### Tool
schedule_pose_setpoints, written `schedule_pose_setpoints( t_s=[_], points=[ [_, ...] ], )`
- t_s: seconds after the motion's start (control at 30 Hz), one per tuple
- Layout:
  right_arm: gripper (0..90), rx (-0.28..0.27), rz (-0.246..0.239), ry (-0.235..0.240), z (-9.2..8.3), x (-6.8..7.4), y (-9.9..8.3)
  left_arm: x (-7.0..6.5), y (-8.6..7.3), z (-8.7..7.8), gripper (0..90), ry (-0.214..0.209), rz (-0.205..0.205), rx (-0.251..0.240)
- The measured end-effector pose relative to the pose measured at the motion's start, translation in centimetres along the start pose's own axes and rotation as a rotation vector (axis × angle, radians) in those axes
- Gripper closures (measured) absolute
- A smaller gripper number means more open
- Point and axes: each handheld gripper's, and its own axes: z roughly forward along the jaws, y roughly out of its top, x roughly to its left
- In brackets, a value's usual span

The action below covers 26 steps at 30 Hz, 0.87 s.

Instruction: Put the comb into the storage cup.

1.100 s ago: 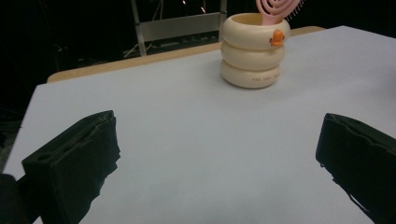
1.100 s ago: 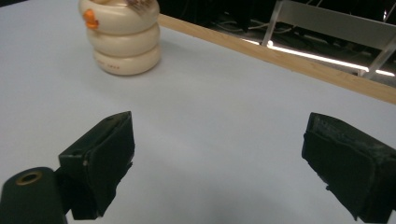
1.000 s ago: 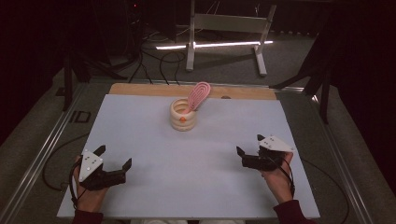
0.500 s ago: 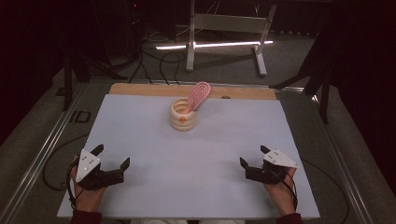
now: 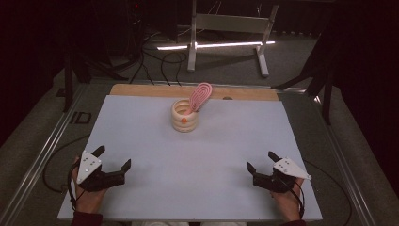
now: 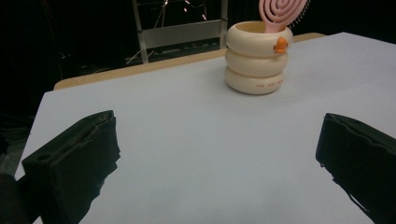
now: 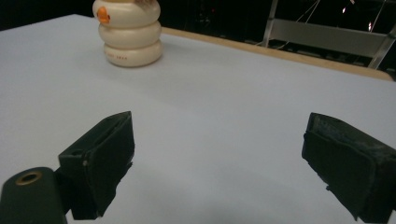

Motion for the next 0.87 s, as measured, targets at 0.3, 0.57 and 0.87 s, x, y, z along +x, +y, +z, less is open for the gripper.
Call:
schedule_pose_setpoints(
  t_s=[0.3,0.57,0.87],
  points=[
    [8.9,-0.068,0.02,-0.037,-1.1,-0.1,0.1,-0.3,-0.7,0.1,0.3,-0.005,0.004,-0.003],
    [8.9,-0.037,-0.004,-0.048,-0.8,0.2,0.1,-0.5,-1.0,0.1,0.3,0.006,0.011,-0.007],
    [8.9,-0.033,0.005,-0.043,-0.8,0.1,0.1,-0.6,-1.2,0.3,0.3,-0.003,0.013,-0.004]
  ],
)
